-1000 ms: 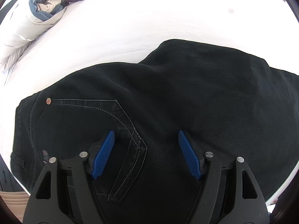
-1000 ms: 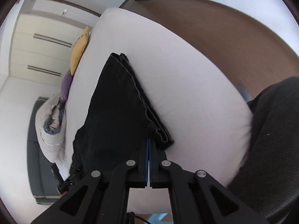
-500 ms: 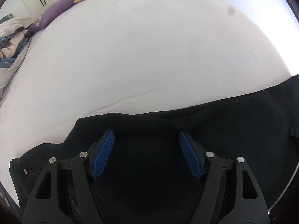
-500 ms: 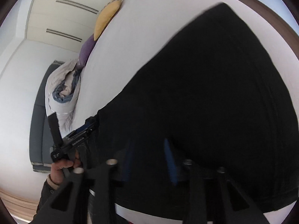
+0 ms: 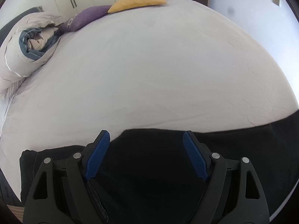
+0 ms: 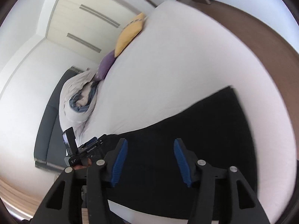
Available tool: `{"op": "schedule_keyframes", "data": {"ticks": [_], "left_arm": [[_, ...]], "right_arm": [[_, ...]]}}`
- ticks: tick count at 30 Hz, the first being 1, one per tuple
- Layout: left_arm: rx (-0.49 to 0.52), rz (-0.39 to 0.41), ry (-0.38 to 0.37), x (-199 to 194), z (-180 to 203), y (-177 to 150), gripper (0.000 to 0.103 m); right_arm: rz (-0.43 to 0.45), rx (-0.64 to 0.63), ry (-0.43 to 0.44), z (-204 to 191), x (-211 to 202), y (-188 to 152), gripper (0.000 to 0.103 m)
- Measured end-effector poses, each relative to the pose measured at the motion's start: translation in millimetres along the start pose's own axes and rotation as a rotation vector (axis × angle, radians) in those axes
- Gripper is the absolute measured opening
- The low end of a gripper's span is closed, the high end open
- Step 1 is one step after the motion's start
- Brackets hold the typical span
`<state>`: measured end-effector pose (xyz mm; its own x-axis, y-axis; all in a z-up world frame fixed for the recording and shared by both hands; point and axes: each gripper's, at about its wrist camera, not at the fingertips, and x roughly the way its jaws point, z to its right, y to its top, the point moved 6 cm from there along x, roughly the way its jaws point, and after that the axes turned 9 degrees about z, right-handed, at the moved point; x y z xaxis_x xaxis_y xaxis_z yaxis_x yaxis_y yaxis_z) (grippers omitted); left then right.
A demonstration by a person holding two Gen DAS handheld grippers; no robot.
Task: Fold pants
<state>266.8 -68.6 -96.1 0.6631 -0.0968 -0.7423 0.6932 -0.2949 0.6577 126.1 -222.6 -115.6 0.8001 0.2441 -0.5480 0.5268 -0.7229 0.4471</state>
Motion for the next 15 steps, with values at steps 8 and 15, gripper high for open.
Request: {"op": "schedule_keyframes", "data": {"ticks": [8,15], "left_arm": [[-0.020,-0.099,-0.051,24,6,-72,0.085],[-0.128,0.016,0.051,-36,-47,-84,0.085]], "right_arm": [[-0.112,0.074,-0.095,43,63,-24,0.027],[0.057,0.099,-0.177,62,-37,-30,0.052]]}}
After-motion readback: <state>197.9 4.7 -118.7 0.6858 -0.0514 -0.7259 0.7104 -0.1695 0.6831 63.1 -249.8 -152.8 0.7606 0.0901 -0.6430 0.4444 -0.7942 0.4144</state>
